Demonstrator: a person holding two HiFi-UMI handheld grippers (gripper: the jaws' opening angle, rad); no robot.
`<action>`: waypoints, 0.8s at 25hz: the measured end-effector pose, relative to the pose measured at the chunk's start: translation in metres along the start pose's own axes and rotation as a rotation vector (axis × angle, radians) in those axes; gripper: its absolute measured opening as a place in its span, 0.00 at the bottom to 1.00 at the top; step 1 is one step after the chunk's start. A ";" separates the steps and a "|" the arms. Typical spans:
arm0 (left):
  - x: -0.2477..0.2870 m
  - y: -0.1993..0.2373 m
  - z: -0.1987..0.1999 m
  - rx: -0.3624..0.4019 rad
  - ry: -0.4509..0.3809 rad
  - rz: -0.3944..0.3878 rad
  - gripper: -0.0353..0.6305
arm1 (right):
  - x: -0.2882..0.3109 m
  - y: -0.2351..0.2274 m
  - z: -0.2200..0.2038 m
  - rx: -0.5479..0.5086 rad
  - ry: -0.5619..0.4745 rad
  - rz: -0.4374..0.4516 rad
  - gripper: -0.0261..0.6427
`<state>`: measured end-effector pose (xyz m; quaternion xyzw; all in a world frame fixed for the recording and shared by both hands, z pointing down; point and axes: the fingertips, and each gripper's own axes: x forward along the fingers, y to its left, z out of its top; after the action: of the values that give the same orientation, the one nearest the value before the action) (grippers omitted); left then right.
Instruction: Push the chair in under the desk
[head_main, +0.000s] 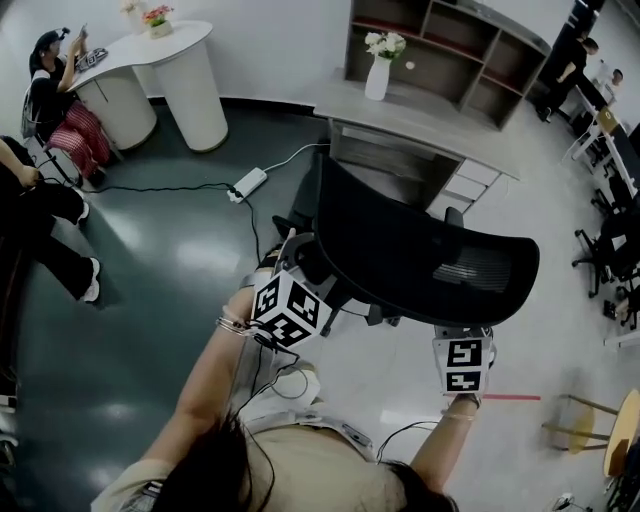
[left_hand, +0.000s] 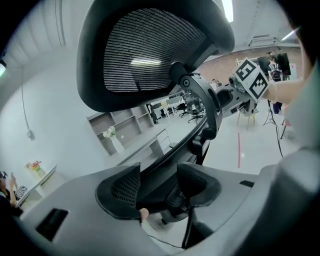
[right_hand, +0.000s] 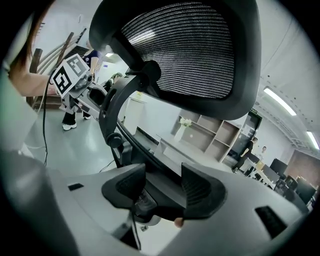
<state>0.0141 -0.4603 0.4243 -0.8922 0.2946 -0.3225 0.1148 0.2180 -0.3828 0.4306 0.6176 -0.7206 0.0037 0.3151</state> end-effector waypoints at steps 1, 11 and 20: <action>0.004 0.001 0.001 0.004 -0.006 -0.002 0.39 | 0.003 -0.002 0.000 0.002 0.003 0.000 0.36; 0.036 0.020 0.011 0.044 0.016 -0.075 0.39 | 0.031 -0.026 0.006 0.016 0.016 -0.019 0.36; 0.060 0.034 0.020 0.056 0.016 -0.069 0.39 | 0.052 -0.045 0.010 0.012 -0.003 -0.006 0.36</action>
<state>0.0491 -0.5235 0.4261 -0.8956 0.2553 -0.3416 0.1264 0.2518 -0.4435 0.4291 0.6217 -0.7191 0.0063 0.3105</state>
